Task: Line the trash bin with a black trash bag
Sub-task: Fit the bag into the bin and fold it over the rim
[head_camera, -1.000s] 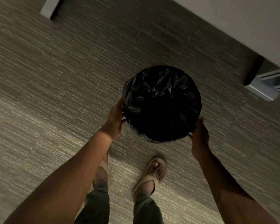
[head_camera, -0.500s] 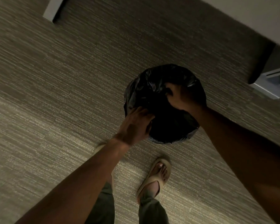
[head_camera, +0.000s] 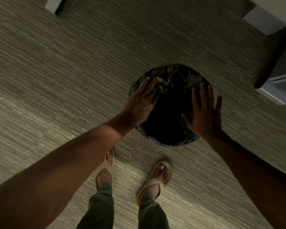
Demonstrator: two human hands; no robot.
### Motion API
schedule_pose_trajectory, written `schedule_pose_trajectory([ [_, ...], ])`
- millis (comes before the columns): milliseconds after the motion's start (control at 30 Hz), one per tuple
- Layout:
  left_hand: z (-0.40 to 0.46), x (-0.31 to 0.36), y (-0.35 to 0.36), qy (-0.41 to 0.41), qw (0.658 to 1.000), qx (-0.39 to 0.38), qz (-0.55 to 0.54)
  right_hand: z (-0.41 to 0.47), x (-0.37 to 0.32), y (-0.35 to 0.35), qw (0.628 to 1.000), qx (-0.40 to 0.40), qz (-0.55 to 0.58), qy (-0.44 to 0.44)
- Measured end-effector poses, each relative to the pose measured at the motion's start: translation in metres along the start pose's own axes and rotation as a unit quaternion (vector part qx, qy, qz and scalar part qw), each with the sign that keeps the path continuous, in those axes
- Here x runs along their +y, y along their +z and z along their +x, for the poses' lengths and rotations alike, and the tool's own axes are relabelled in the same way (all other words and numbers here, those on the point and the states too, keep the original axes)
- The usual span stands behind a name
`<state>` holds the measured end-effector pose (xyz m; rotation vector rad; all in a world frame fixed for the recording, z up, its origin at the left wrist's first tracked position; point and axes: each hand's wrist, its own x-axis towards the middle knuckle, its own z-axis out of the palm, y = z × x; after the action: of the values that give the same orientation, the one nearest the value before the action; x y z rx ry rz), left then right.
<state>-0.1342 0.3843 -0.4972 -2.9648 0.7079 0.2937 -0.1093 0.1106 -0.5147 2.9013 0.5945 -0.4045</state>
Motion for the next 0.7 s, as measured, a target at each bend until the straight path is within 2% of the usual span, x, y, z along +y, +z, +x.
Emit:
schedule_pose_trajectory([
  [67, 0.01, -0.014, 0.0, -0.044, 0.996, -0.043, 0.068, -0.007, 0.012, 0.012, 0.999, -0.018, 0.008, 0.034],
  [167, 0.016, -0.032, 0.001, -0.054, 0.994, -0.078, 0.06, -0.011, 0.022, 0.02, 0.996, -0.034, 0.04, 0.067],
  [267, 0.015, -0.033, 0.0, -0.034, 0.998, -0.042, 0.009, -0.014, 0.021, 0.019, 0.994, -0.012, 0.088, 0.06],
  [400, -0.005, -0.013, -0.002, -0.027, 0.994, 0.05, -0.093, -0.038, 0.006, 0.015, 0.988, 0.07, 0.133, 0.036],
  [467, -0.021, 0.001, 0.004, -0.044, 0.986, 0.069, -0.148, -0.06, -0.002, 0.021, 0.987, 0.053, 0.141, 0.047],
  [567, -0.046, 0.018, 0.019, -0.085, 0.977, 0.036, -0.191, -0.086, -0.008, 0.034, 0.98, -0.013, 0.178, 0.089],
  [633, -0.056, 0.019, 0.025, -0.095, 0.97, 0.032, -0.223, -0.092, -0.006, 0.038, 0.968, -0.003, 0.239, 0.08],
  [700, -0.062, 0.017, 0.029, -0.088, 0.963, 0.084, -0.241, -0.092, -0.006, 0.035, 0.949, 0.038, 0.305, 0.077],
])
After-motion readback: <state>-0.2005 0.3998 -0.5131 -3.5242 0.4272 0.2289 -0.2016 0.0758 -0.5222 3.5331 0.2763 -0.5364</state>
